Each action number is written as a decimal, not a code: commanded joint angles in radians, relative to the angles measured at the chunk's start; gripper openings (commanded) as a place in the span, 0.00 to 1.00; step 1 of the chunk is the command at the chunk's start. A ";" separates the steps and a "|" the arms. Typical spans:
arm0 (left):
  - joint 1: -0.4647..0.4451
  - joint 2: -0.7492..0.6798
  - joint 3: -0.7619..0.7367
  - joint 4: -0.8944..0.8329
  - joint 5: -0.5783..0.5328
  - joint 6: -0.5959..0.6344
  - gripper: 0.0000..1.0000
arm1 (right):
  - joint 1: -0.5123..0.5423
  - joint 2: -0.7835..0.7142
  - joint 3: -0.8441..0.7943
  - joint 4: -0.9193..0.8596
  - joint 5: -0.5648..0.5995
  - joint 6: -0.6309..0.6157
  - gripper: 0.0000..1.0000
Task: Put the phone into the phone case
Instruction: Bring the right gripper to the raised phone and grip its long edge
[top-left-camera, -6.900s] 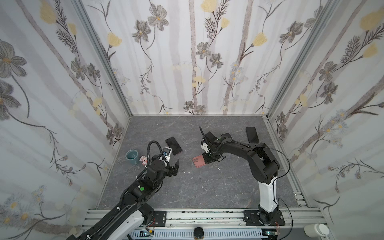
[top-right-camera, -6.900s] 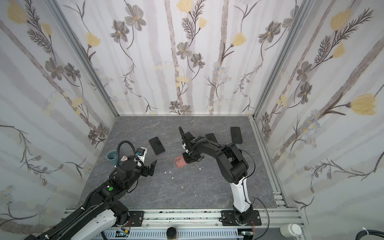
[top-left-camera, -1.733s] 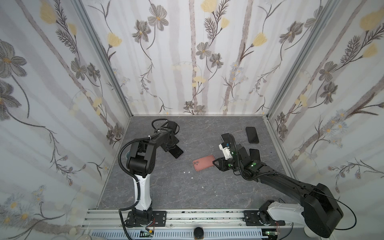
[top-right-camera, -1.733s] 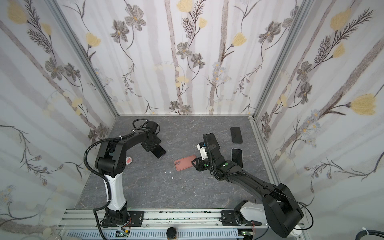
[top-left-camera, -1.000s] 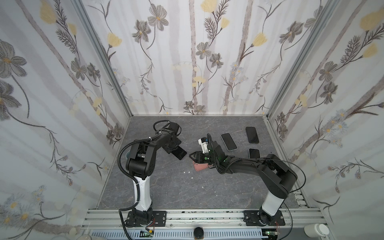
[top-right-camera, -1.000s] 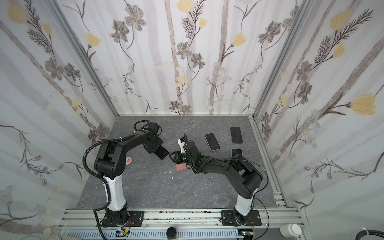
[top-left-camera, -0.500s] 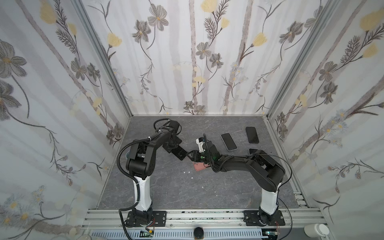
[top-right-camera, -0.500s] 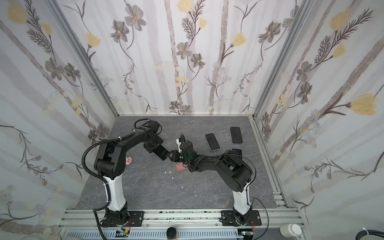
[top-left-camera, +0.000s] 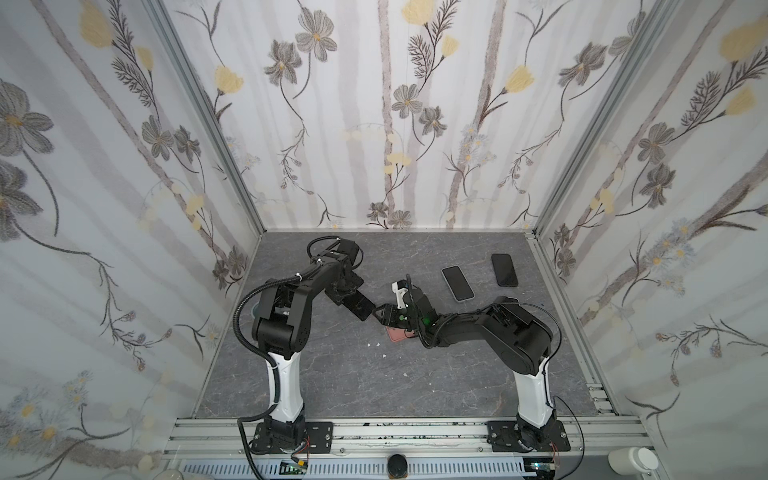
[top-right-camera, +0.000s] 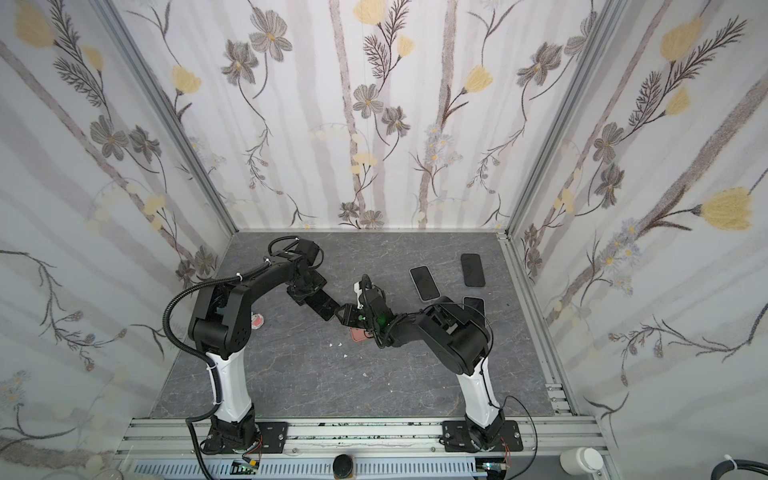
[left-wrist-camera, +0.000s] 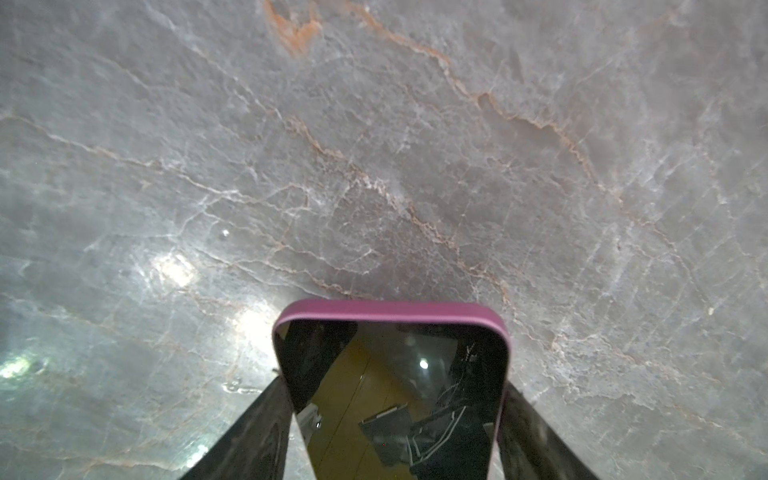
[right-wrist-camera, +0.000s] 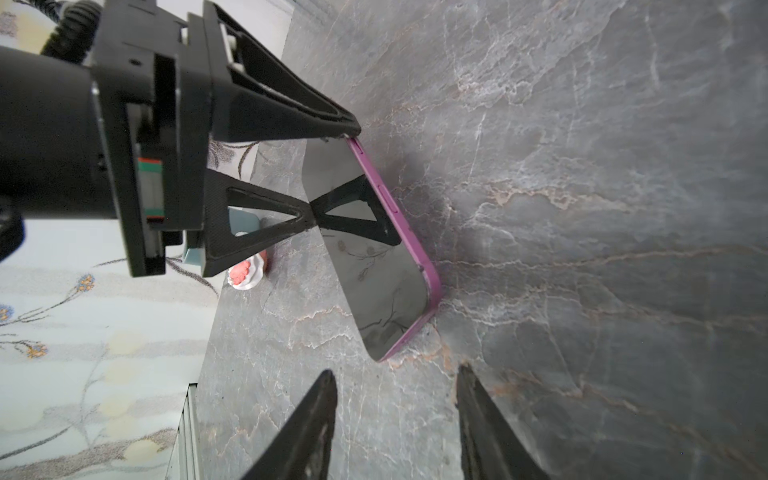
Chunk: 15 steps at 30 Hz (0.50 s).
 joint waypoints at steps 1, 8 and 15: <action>-0.001 -0.013 -0.010 0.007 0.007 -0.018 0.72 | -0.007 0.028 0.014 0.091 -0.028 0.056 0.47; -0.002 -0.019 -0.034 0.035 0.035 -0.038 0.72 | -0.008 0.082 0.078 0.077 -0.052 0.082 0.47; -0.001 -0.025 -0.037 0.041 0.045 -0.041 0.72 | -0.006 0.100 0.122 0.035 -0.077 0.084 0.43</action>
